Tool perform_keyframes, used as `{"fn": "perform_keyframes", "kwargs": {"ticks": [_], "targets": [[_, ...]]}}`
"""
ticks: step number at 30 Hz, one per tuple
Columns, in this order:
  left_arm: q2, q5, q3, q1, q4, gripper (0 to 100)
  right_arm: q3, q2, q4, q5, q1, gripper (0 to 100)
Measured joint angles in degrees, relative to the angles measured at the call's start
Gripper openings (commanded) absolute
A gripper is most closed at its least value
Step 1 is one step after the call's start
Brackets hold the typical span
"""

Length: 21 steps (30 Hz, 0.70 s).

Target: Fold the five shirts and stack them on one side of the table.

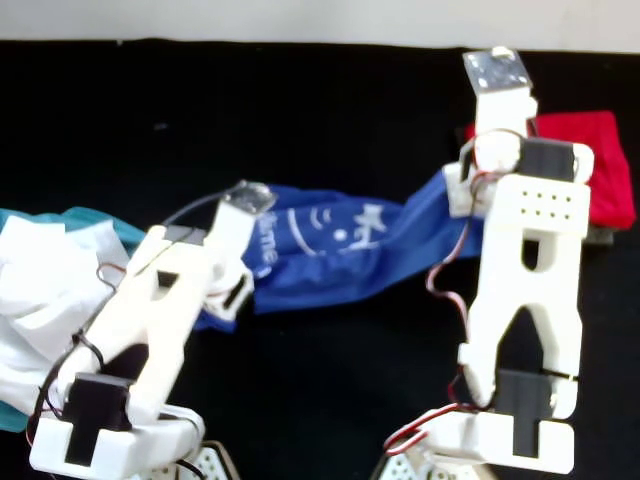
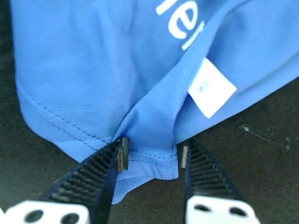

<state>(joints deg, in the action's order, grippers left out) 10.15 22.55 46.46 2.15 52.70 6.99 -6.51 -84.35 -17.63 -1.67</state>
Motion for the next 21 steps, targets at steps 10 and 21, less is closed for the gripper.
{"fn": "perform_keyframes", "kwargs": {"ticks": [10, 21], "targets": [[0.00, 1.41, -2.73, 0.00, 5.80, 1, 0.00, 0.00, 0.00, 0.00, 0.00, 0.6], [0.00, 1.58, -39.03, 0.00, 42.73, 1, 0.00, 0.00, 8.35, 0.00, 0.00, 0.6]]}}
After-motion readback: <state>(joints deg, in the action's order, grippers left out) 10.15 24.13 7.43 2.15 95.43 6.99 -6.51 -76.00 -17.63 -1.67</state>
